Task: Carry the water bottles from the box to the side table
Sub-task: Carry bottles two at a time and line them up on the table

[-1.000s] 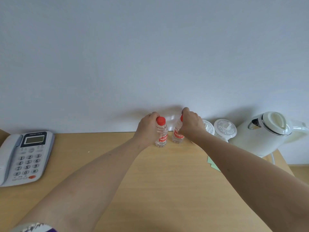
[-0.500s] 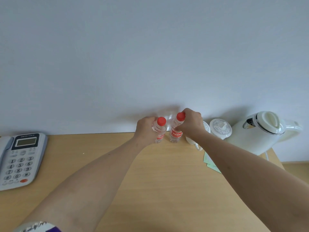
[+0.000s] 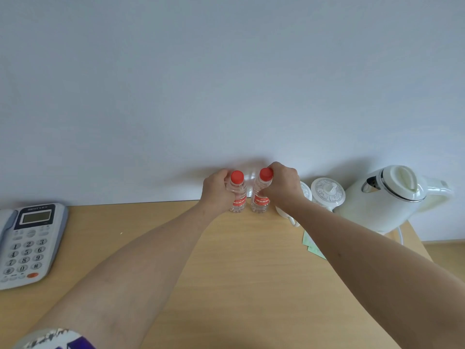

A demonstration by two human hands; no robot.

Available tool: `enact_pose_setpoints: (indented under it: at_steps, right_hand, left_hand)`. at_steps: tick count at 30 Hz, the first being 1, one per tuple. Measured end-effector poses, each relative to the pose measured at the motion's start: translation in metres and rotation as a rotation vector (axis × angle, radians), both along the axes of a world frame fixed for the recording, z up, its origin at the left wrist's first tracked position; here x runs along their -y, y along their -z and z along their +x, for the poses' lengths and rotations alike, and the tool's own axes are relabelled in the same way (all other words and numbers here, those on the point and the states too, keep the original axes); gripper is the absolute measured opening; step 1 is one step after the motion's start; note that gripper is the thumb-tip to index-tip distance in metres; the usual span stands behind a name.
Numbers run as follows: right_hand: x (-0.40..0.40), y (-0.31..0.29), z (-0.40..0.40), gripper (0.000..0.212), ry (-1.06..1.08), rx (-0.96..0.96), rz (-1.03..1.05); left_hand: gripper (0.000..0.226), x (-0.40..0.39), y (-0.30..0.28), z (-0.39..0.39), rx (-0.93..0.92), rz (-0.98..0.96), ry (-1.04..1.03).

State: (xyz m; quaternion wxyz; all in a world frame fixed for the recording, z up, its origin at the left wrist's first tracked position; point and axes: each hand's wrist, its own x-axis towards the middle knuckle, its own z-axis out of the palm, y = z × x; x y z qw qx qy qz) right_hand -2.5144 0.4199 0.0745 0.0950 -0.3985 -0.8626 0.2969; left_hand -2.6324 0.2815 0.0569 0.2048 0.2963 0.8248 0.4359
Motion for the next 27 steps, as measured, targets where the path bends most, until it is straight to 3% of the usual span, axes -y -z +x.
enact_pose_setpoints:
  at_steps: [11,20,27]
  right_hand:
    - [-0.018,0.003,-0.001,0.056,-0.085,0.042,0.077]
    - [-0.016,0.002,0.006,0.057,-0.118,0.020,0.065]
    - [0.000,-0.025,0.023,0.054,-0.015,0.022,0.134]
  left_hand:
    - [0.056,-0.018,0.002,0.015,-0.016,0.013,-0.033]
    - [0.039,-0.019,-0.006,0.021,-0.200,-0.044,-0.034]
    - [0.048,-0.007,-0.030,0.020,-0.304,-0.056,0.001]
